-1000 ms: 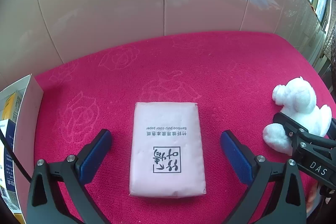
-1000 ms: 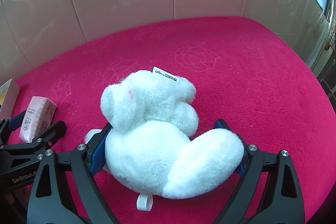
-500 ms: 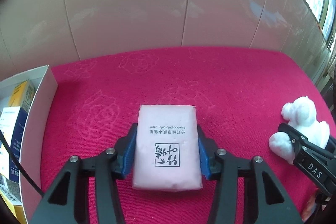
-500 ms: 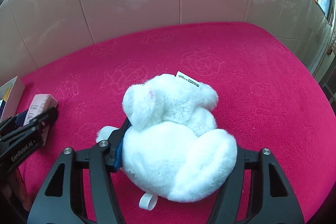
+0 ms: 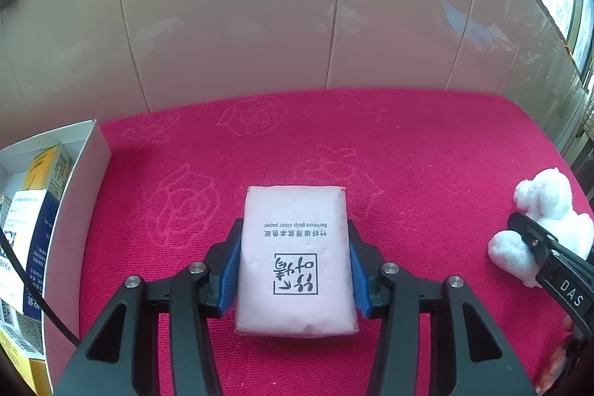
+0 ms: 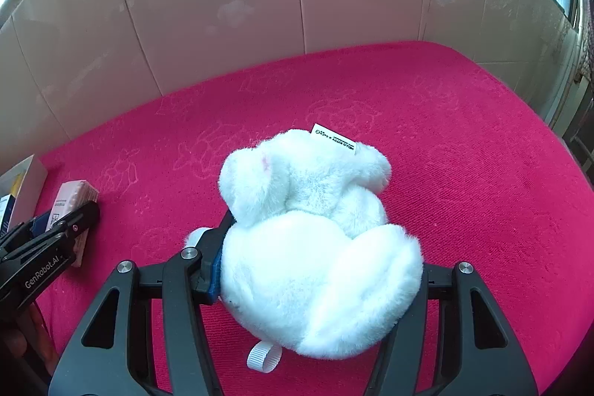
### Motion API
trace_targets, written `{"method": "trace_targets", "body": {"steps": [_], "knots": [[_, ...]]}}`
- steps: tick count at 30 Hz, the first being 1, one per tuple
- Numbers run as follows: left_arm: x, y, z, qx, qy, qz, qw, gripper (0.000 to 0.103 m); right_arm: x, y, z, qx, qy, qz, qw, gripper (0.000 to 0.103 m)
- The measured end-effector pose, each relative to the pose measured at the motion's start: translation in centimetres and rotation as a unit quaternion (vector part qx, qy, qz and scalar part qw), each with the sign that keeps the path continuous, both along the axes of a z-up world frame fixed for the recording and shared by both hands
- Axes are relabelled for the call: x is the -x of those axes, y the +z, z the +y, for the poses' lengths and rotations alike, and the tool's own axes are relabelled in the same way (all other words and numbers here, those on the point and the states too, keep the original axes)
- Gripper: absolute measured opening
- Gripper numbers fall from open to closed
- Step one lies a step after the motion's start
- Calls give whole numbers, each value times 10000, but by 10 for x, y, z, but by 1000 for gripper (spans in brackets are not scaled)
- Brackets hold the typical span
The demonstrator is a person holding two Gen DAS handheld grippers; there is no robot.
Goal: Organize objects
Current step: 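Lift and carry the tissue pack and white bunny over the tray with both grippers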
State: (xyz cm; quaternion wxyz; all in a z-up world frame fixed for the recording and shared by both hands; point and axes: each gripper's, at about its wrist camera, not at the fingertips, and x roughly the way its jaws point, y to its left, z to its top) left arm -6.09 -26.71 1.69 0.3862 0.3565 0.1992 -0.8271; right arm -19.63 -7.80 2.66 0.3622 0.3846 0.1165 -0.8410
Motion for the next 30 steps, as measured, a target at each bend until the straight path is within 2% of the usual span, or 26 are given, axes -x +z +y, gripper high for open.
{"method": "trace_targets", "body": {"steps": [10,18,21,26,30], "knots": [[-18,15,22,551,65,331,9979,49,-17,17,11,354,-100,652,9972,57],[-33,25,36,969,207,643,9930,49,-24,24,23,666,-250,912,9933,57],[-36,30,47,1280,151,730,9890,49,-26,26,27,775,-310,1000,9915,57],[-40,40,75,1983,14,902,9760,49,-33,32,37,1004,-449,1232,9863,57],[-40,43,83,2216,-39,941,9706,49,-42,37,42,1144,-515,1500,9807,57]]}}
